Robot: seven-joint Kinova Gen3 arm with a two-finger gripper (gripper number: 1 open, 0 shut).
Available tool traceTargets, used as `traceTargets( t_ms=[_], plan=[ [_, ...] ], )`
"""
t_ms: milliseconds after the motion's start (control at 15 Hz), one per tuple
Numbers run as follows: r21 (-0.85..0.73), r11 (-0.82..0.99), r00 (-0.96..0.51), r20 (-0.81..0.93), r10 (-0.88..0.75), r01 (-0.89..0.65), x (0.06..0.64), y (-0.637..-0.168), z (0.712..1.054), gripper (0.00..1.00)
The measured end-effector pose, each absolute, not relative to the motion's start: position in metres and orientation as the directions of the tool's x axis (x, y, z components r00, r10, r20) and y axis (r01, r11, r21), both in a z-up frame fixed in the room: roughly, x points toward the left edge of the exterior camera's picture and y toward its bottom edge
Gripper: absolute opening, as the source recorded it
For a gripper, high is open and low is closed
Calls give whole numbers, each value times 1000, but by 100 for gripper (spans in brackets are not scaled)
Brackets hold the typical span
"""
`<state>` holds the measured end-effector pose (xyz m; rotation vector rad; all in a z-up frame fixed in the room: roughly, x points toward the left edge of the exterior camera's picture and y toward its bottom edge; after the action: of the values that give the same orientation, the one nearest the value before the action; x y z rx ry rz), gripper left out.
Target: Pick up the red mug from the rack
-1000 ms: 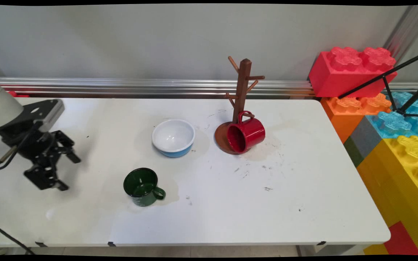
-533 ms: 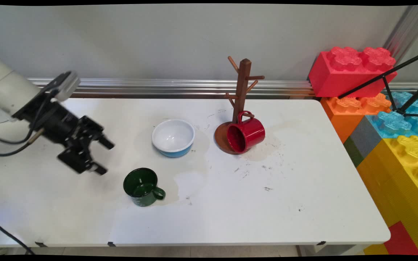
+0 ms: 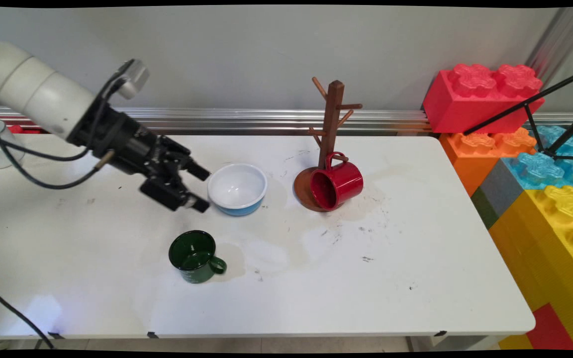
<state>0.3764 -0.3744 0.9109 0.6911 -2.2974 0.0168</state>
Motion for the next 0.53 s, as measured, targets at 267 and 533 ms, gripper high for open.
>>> traceTargets(
  t_ms=[267,533],
  plan=[
    [208,796,-526,652,-546,-569,338,-378,907,100],
    [234,732,-467,638,-612,-640,305,-380,898,100]
  ],
)
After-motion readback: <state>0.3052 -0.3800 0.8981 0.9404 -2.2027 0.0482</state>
